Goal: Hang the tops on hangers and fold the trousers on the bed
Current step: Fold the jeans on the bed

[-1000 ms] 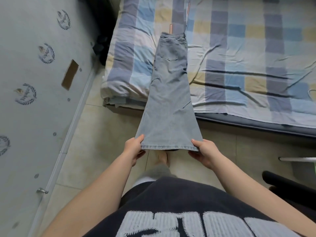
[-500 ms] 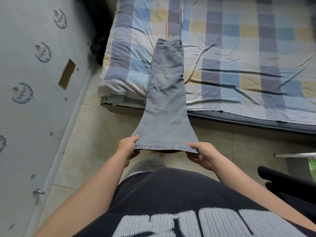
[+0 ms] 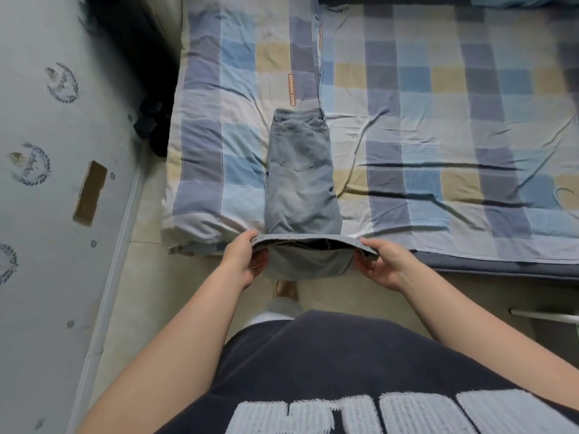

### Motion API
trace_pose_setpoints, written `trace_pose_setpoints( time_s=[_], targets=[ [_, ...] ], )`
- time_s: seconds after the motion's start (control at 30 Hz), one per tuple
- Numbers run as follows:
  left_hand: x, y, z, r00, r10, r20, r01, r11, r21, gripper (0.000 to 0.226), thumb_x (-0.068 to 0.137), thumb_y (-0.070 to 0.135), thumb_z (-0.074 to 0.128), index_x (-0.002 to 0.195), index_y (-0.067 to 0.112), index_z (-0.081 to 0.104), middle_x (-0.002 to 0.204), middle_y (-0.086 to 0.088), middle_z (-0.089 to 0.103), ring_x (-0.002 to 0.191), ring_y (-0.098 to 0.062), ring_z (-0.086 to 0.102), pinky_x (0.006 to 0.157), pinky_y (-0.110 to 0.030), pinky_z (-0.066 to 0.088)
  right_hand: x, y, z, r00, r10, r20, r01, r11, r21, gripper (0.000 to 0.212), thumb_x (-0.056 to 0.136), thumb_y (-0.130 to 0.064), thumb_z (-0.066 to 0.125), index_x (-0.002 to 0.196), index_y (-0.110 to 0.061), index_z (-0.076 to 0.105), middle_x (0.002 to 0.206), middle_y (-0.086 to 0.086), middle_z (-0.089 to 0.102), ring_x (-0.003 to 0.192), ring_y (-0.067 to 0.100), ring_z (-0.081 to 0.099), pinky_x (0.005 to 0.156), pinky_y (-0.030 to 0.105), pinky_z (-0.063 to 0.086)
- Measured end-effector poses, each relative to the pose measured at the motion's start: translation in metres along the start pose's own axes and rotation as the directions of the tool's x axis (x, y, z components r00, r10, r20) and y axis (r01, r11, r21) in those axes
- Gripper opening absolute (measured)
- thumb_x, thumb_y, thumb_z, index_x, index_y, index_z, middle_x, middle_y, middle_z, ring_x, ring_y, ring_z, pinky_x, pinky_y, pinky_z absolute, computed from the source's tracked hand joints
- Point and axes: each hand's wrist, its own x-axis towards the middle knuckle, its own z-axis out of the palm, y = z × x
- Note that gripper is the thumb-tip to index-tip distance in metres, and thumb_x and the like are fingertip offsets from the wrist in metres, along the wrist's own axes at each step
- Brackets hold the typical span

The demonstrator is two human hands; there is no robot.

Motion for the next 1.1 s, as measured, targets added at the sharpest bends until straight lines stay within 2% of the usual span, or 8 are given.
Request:
trace_pose_setpoints(
  time_s=[0.13, 0.3, 0.4, 0.63, 0.83, 0.97, 1.03, 1.1],
  targets=[
    [0.035, 0.077, 0.034, 1.000, -0.016, 0.007, 0.016, 1.000, -0.017, 0.017, 0.097, 0.029, 0.057, 0.083, 0.020, 0.059, 0.061, 0.000, 0.060, 0.054, -0.014, 0.056, 0.058, -0.028, 0.049, 0.032, -0.065, 0.047, 0.999, -0.007, -0.039, 0.009, 0.998, 0.063, 0.009, 0.097, -0.011, 0.059, 0.090, -0.010, 0.062, 0.075, 0.007, 0.062, 0.064, 0.014, 0.060, 0.049, 0.023, 0.056],
    [0.076, 0.157, 0.080, 1.000, -0.007, 0.005, 0.007, 1.000, 0.001, 0.019, 0.099, 0.030, 0.055, 0.083, 0.021, 0.059, 0.063, 0.002, 0.059, 0.053, -0.012, 0.057, 0.058, -0.027, 0.046, 0.068, -0.148, 0.095, 0.996, -0.047, -0.069, 0.054, 0.993, 0.109, 0.007, 0.097, -0.009, 0.058, 0.091, -0.009, 0.062, 0.072, 0.006, 0.061, 0.053, 0.013, 0.063, 0.049, 0.024, 0.056],
    [0.112, 0.198, 0.108, 1.000, 0.027, -0.007, -0.027, 1.000, -0.015, 0.019, 0.098, 0.030, 0.056, 0.081, 0.022, 0.060, 0.052, 0.004, 0.058, 0.044, -0.010, 0.058, 0.057, -0.026, 0.045, 0.101, -0.199, 0.118, 0.996, -0.066, -0.065, 0.073, 0.991, 0.111, 0.003, 0.098, -0.010, 0.057, 0.096, -0.010, 0.060, 0.079, 0.006, 0.059, 0.063, 0.014, 0.062, 0.049, 0.024, 0.057],
    [0.228, 0.284, 0.178, 0.996, 0.085, 0.007, -0.084, 0.996, -0.029, 0.017, 0.098, 0.032, 0.053, 0.086, 0.024, 0.060, 0.051, 0.008, 0.062, 0.065, -0.010, 0.061, 0.062, -0.027, 0.045, 0.216, -0.302, 0.162, 0.994, -0.108, -0.030, 0.109, 0.993, 0.049, 0.014, 0.100, -0.014, 0.055, 0.086, -0.014, 0.058, 0.079, 0.003, 0.057, 0.067, 0.012, 0.060, 0.051, 0.023, 0.057],
    [0.337, 0.316, 0.223, 0.983, 0.182, 0.022, -0.183, 0.982, 0.039, 0.018, 0.099, 0.031, 0.050, 0.098, 0.022, 0.066, 0.067, 0.005, 0.071, 0.072, -0.013, 0.066, 0.066, -0.028, 0.047, 0.338, -0.346, 0.187, 0.991, -0.130, -0.005, 0.130, 0.989, -0.075, 0.023, 0.099, -0.017, 0.053, 0.078, -0.016, 0.060, 0.061, -0.002, 0.063, 0.071, 0.010, 0.059, 0.076, 0.028, 0.053],
    [0.396, 0.299, 0.238, 0.980, 0.185, 0.074, -0.193, 0.974, 0.119, 0.034, 0.102, 0.048, 0.043, 0.120, 0.025, 0.060, 0.107, 0.003, 0.071, 0.105, -0.019, 0.067, 0.078, -0.033, 0.049, 0.406, -0.342, 0.189, 0.990, -0.117, 0.082, 0.128, 0.979, -0.158, 0.015, 0.101, -0.028, 0.053, 0.092, -0.022, 0.063, 0.086, -0.005, 0.070, 0.097, 0.015, 0.060, 0.106, 0.035, 0.041],
    [0.413, 0.280, 0.242, 0.970, 0.231, 0.074, -0.242, 0.935, 0.258, 0.032, 0.103, 0.052, 0.042, 0.115, 0.026, 0.058, 0.110, 0.004, 0.064, 0.105, -0.020, 0.062, 0.082, -0.034, 0.048, 0.427, -0.331, 0.186, 0.988, -0.100, 0.120, 0.122, 0.973, -0.195, 0.022, 0.101, -0.035, 0.055, 0.119, -0.024, 0.061, 0.121, -0.006, 0.070, 0.121, 0.018, 0.054, 0.116, 0.042, 0.032],
    [0.423, 0.260, 0.242, 0.934, 0.347, 0.080, -0.349, 0.848, 0.398, 0.028, 0.103, 0.046, 0.048, 0.099, 0.023, 0.062, 0.098, 0.009, 0.062, 0.100, -0.016, 0.058, 0.082, -0.032, 0.048, 0.440, -0.317, 0.181, 0.988, -0.093, 0.124, 0.119, 0.967, -0.226, 0.048, 0.098, -0.043, 0.056, 0.143, -0.031, 0.048, 0.152, -0.008, 0.048, 0.145, 0.020, 0.034, 0.119, 0.048, 0.024]
  ],
)
